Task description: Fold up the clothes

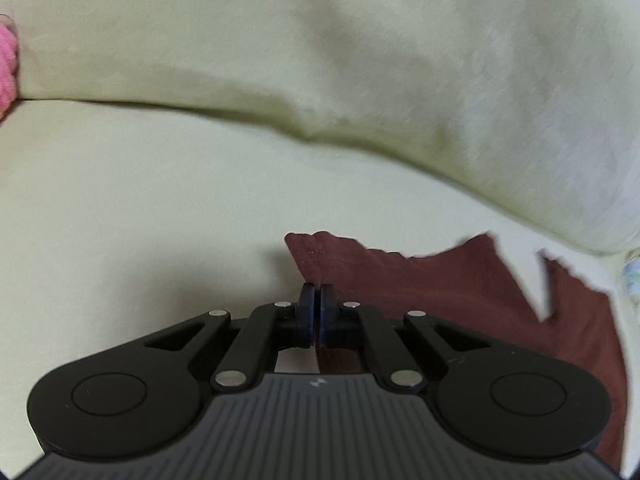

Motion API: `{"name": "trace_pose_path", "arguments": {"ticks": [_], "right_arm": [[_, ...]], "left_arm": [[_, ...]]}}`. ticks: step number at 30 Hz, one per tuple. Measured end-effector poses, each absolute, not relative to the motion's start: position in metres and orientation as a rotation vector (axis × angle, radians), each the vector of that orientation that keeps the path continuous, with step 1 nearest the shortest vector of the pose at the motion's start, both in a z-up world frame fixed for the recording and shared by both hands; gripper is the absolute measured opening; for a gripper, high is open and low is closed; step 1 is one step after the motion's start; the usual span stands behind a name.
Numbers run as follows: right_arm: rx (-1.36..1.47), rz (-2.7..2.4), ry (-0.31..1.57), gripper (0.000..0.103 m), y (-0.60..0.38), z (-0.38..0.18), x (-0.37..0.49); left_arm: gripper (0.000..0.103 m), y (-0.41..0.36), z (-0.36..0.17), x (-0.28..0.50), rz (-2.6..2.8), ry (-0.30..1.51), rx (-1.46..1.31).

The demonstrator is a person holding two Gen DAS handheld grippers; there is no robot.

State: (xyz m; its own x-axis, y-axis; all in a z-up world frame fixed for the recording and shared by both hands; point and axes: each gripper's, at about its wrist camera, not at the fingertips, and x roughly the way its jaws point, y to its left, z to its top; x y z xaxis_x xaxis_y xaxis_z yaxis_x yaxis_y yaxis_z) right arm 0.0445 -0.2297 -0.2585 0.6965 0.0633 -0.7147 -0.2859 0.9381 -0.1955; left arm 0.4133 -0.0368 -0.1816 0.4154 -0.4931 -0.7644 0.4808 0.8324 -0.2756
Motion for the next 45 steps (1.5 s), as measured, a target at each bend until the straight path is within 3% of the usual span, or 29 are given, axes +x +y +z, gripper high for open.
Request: {"name": "trace_pose_path", "arguments": {"ticks": [3, 4, 5, 10, 14, 16, 21, 25, 26, 27, 28, 32, 35, 38, 40, 41, 44, 45], "right_arm": [[-0.289, 0.240, 0.824, 0.020, -0.234, -0.267, 0.048], [-0.274, 0.258, 0.824, 0.035, -0.236, -0.265, 0.047], [-0.244, 0.273, 0.817, 0.041, -0.239, -0.261, 0.046], [-0.195, 0.255, 0.815, 0.047, -0.250, -0.260, 0.042], [-0.177, 0.249, 0.828, 0.047, -0.254, -0.261, 0.041], [-0.150, 0.256, 0.801, 0.051, -0.257, -0.254, 0.036], [-0.109, 0.218, 0.830, 0.051, -0.274, -0.258, 0.030], [-0.065, 0.200, 0.827, 0.050, -0.284, -0.256, 0.025], [-0.069, 0.206, 0.818, 0.039, -0.286, -0.256, 0.026], [-0.077, 0.216, 0.811, 0.027, -0.286, -0.255, 0.028], [-0.088, 0.231, 0.804, 0.009, -0.286, -0.254, 0.029], [-0.050, 0.250, 0.788, 0.012, -0.277, -0.251, 0.036], [0.035, 0.253, 0.780, 0.028, -0.277, -0.251, 0.041], [0.094, 0.272, 0.783, 0.034, -0.277, -0.253, 0.043], [0.102, 0.263, 0.797, 0.037, -0.277, -0.256, 0.042], [0.108, 0.257, 0.804, 0.038, -0.277, -0.257, 0.042], [0.152, 0.246, 0.809, 0.042, -0.282, -0.256, 0.044], [0.161, 0.241, 0.808, 0.042, -0.283, -0.255, 0.045]], "left_arm": [[0.003, -0.033, -0.200, 0.410, -0.578, 0.987, 0.052], [0.007, -0.031, -0.201, 0.407, -0.576, 0.981, 0.060], [0.007, -0.029, -0.199, 0.406, -0.576, 0.971, 0.064], [0.015, -0.019, -0.178, 0.407, -0.498, 0.830, 0.113], [0.016, -0.015, -0.162, 0.409, -0.537, 0.808, 0.084], [0.033, -0.018, -0.159, 0.407, -0.544, 0.806, 0.097], [0.034, -0.024, -0.159, 0.427, -0.578, 0.874, 0.014], [0.030, -0.059, -0.148, 0.428, -0.743, 0.858, 0.188], [0.024, -0.067, -0.146, 0.425, -0.776, 0.843, 0.241], [0.013, -0.075, -0.144, 0.422, -0.811, 0.825, 0.295], [0.010, -0.084, -0.144, 0.421, -0.849, 0.809, 0.352], [0.012, -0.111, -0.147, 0.422, -0.979, 0.763, 0.555], [0.024, -0.120, -0.152, 0.430, -1.033, 0.781, 0.636], [0.032, -0.124, -0.155, 0.435, -1.095, 0.812, 0.653], [0.047, -0.129, -0.161, 0.437, -1.118, 0.830, 0.666], [0.047, -0.132, -0.164, 0.438, -1.128, 0.839, 0.674], [0.042, -0.140, -0.175, 0.437, -1.136, 0.832, 0.680], [0.016, -0.141, -0.174, 0.435, -1.150, 0.826, 0.676]]}}
